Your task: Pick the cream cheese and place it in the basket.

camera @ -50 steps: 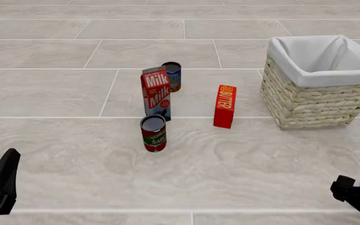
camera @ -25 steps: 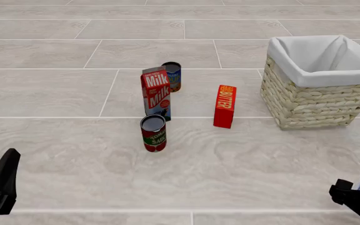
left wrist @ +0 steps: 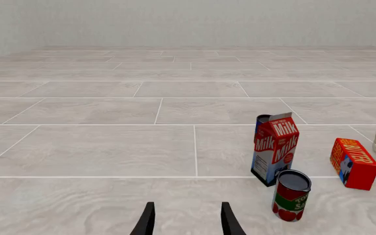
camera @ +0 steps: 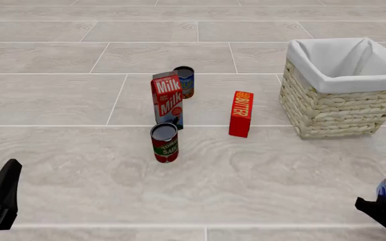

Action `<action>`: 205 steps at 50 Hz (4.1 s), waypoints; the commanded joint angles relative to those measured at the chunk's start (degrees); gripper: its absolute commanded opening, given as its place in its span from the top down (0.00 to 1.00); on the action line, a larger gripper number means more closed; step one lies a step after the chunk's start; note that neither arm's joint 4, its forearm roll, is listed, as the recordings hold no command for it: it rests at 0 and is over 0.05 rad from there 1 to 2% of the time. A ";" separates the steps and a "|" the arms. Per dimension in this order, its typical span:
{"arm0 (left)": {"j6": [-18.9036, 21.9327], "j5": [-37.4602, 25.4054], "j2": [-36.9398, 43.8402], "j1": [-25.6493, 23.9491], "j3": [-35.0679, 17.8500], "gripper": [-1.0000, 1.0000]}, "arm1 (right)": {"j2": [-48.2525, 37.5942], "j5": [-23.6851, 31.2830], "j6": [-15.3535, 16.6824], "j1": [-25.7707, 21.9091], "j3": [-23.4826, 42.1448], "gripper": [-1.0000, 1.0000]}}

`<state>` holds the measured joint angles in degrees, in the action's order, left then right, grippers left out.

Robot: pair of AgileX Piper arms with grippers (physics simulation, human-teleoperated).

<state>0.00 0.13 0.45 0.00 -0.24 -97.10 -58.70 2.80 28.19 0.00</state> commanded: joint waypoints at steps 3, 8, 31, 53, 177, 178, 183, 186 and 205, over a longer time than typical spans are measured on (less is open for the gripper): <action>0.00 0.00 0.00 0.00 0.00 0.00 | 6.41 5.01 -0.03 -0.64 0.00 1.00; 0.00 0.00 0.00 0.00 0.00 0.00 | 12.76 10.42 0.16 -1.45 0.00 1.00; 0.00 0.00 0.00 0.00 0.00 0.00 | 53.21 45.13 1.48 -4.36 0.00 1.00; 0.00 0.00 0.00 0.00 0.00 0.00 | 81.11 68.11 4.86 -7.86 0.00 1.00; 0.00 0.00 0.00 0.00 0.00 0.00 | 55.48 69.89 -1.15 -16.65 36.51 1.00; 0.00 0.00 0.00 0.00 0.00 0.00 | 55.47 69.89 -1.15 -16.65 36.51 1.00; 0.00 0.00 0.00 0.00 0.00 0.00 | 53.05 70.06 -0.96 -16.40 38.41 1.00; 0.00 0.00 0.00 0.00 0.00 0.00 | 51.94 70.17 -0.68 -16.28 39.70 1.00; 0.00 0.00 0.00 0.00 0.00 0.00 | 41.77 70.52 -0.26 -16.34 48.62 1.00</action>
<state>0.00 0.13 0.45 0.00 -0.24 -50.95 11.56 3.18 11.77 43.86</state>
